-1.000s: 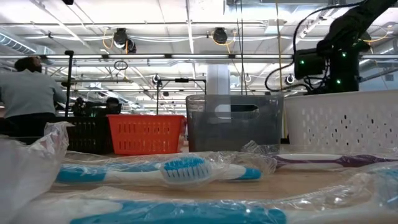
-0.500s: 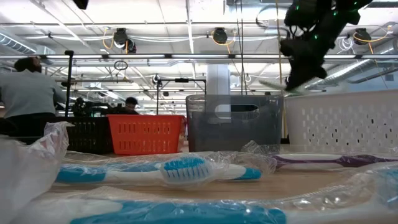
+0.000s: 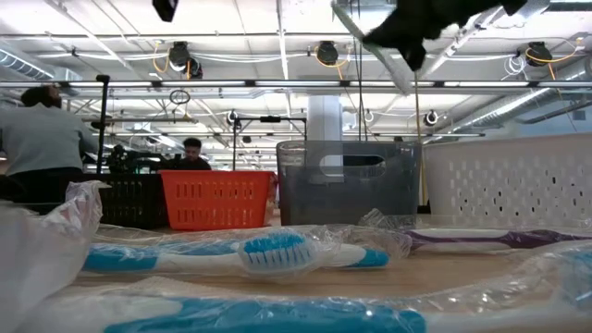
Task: Pick & Place Toothbrushes
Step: Put the green toothbrush into the black bin
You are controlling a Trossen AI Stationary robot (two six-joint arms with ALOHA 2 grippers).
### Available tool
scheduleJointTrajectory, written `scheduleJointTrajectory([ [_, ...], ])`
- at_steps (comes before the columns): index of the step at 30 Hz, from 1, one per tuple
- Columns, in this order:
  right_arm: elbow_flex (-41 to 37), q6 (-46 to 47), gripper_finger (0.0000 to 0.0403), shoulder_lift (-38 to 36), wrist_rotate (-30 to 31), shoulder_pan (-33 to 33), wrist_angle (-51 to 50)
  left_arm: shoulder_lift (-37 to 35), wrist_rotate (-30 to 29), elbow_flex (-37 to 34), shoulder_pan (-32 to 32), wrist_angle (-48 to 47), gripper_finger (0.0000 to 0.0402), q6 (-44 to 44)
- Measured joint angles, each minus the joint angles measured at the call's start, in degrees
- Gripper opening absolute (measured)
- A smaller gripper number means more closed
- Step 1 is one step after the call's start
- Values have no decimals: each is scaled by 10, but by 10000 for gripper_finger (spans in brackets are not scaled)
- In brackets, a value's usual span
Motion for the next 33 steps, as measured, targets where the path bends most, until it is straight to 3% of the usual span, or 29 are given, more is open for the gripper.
scheduleJointTrajectory([
  [6,0,-43,3,73,1,51,174,65,0,0,0,49,85,0],
  [15,0,-77,3,190,-2,69,399,148,0,0,-1,103,154,-3],
  [25,0,-103,3,248,-1,68,501,214,1,0,-1,175,173,-3],
  [33,0,-114,3,258,1,68,525,257,2,0,-1,237,173,-1],
])
